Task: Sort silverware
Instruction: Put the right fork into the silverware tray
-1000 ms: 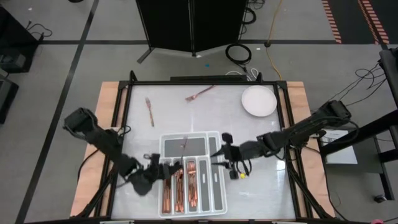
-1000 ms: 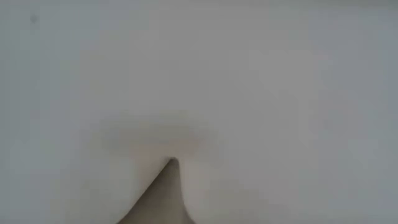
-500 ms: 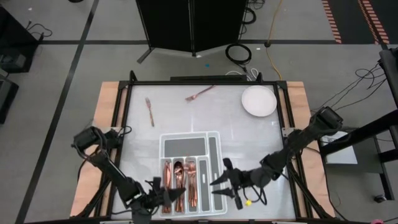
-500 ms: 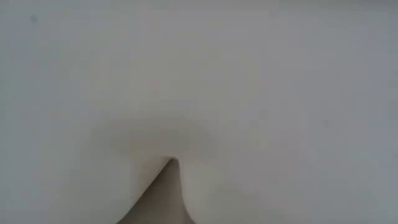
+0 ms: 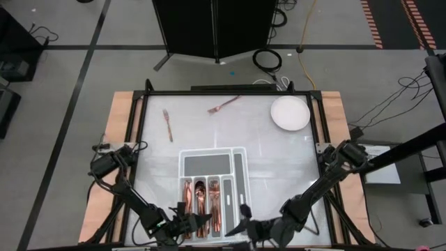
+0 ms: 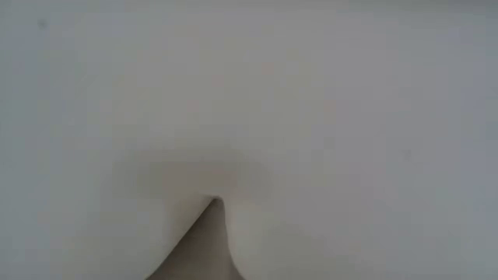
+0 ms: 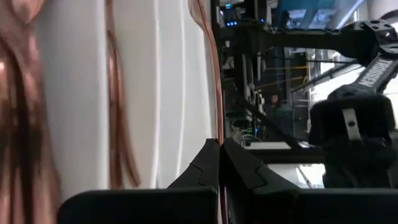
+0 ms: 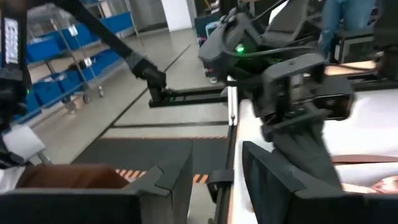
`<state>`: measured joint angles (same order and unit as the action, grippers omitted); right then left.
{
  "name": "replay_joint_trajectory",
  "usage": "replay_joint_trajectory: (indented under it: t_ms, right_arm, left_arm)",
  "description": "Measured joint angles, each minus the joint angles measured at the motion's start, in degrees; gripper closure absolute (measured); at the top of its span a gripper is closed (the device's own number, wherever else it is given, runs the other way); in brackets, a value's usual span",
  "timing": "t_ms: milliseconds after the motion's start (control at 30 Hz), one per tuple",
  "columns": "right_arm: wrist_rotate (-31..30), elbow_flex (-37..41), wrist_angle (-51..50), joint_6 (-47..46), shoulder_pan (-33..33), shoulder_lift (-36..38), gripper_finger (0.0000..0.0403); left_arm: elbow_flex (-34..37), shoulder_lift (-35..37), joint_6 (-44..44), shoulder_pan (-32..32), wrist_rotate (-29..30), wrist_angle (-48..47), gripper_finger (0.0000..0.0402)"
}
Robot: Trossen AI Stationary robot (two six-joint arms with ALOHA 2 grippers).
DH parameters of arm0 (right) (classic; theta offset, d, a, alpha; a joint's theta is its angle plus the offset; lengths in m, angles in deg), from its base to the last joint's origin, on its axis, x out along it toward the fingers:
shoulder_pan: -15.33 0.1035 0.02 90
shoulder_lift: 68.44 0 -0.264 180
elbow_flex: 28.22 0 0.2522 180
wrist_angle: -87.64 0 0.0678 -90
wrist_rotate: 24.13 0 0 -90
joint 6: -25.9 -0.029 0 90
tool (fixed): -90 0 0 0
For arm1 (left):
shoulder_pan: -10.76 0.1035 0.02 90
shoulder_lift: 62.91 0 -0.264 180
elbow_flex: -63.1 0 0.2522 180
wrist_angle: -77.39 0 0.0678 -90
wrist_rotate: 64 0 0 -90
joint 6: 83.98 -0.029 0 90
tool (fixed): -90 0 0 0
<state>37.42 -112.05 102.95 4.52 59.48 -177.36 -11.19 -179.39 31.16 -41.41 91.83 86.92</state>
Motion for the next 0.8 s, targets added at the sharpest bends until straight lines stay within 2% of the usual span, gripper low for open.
replay_joint_trajectory:
  t_ms: [300, 500, 800]
  right_arm:
    - [0.1, -8.8, -5.6, 0.3, 0.9, -5.2, 0.0275]
    - [-0.1, -9.2, -5.8, 1.3, 1.1, -5.1, 0.0275]
    - [-0.1, -9.2, -5.8, 1.3, 1.7, -5.1, 0.0275]
  left_arm:
    - [0.0, -0.6, 5.5, 2.2, -4.1, -3.3, 0.0396]
    - [0.0, -0.5, 5.6, 3.3, -8.6, -3.4, 0.0395]
    - [0.0, -0.5, 6.0, 4.0, -9.3, -3.1, 0.0395]
